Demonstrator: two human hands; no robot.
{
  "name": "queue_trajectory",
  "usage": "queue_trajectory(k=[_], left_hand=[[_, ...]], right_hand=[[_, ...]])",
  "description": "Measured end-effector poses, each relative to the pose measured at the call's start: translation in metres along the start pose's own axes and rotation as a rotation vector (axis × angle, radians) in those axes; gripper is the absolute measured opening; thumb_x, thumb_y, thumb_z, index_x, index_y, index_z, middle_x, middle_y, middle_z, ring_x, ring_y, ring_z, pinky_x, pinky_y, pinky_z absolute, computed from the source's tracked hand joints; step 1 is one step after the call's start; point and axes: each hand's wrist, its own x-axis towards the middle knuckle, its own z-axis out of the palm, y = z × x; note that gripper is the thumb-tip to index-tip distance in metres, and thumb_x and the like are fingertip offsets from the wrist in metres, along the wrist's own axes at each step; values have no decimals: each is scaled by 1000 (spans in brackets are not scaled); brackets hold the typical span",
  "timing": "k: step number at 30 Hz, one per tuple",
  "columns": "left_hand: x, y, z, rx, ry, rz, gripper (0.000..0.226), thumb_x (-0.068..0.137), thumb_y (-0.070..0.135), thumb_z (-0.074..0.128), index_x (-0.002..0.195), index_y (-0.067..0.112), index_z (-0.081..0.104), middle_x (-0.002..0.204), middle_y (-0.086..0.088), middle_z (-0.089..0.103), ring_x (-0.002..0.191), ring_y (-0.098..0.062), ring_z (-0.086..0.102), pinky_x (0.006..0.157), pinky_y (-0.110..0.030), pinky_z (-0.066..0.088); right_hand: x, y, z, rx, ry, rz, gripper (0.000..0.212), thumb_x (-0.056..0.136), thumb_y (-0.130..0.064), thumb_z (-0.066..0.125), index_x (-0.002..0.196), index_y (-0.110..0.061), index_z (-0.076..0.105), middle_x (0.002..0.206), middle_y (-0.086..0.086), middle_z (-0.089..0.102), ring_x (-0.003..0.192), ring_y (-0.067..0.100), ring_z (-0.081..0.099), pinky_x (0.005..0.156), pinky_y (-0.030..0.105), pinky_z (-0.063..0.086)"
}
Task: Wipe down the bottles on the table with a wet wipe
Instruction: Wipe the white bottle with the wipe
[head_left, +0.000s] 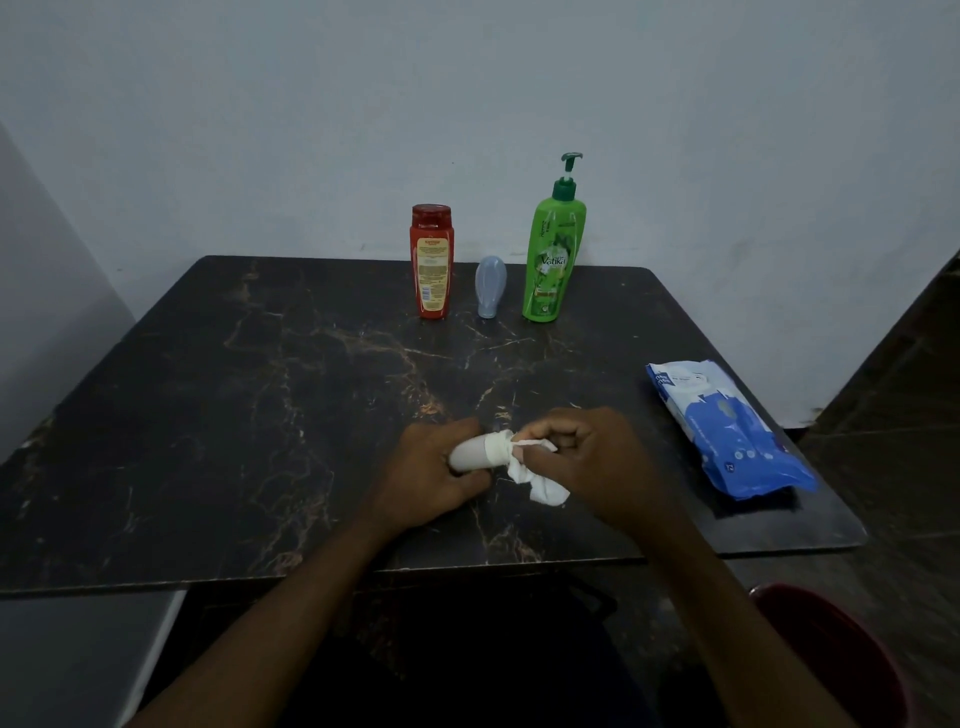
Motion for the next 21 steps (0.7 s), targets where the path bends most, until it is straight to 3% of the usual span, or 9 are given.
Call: queue_trajectory(k=[3, 7, 10, 14, 18, 21], left_hand=[[0, -1, 0, 2, 9, 5, 26, 75, 8, 80, 79, 27, 62, 64, 10, 62, 57, -7, 61, 53, -24, 46], [0, 0, 0, 7, 2, 8, 28, 74, 9, 80, 79, 29, 62, 63, 13, 60, 57, -5, 61, 55, -20, 44], [1, 1, 0, 18, -3, 5, 28, 74, 8, 80, 79, 29, 62, 63, 16, 60, 57, -3, 60, 56, -14, 41], [0, 3, -2, 11, 14, 1, 38, 74, 10, 79, 80, 39, 57, 61, 17, 58, 56, -3, 59, 55, -14, 40], [0, 4, -1, -4, 2, 5, 37, 75, 9, 79, 80, 39, 58, 61, 17, 59, 56, -3, 59, 56, -15, 41], [0, 4, -2, -18, 19, -2, 37, 75, 14, 77, 77, 44, 56, 62, 20, 58, 57, -2, 60, 57, -12, 40]], right_hand=[[4, 1, 0, -38, 23, -16, 10, 81, -27, 74, 89, -23, 78, 80, -13, 73, 74, 1, 68, 69, 12, 50], [0, -1, -6, -22, -70, 20, 8, 80, -16, 77, 88, -19, 79, 80, -4, 76, 72, 7, 70, 68, 18, 55], [4, -1, -5, -3, -33, 6, 8, 81, -16, 77, 89, -18, 79, 78, -9, 74, 70, 0, 68, 65, 10, 50], [2, -1, -7, -39, -76, 58, 14, 78, -18, 78, 82, -32, 75, 77, -8, 75, 71, 2, 69, 63, 17, 54], [7, -4, -8, 11, -71, 51, 6, 80, -15, 78, 83, -19, 79, 70, -11, 72, 64, -3, 67, 61, 10, 49], [10, -3, -7, -97, -74, 61, 6, 79, -19, 78, 82, -23, 78, 72, -8, 73, 67, 1, 66, 60, 11, 48]])
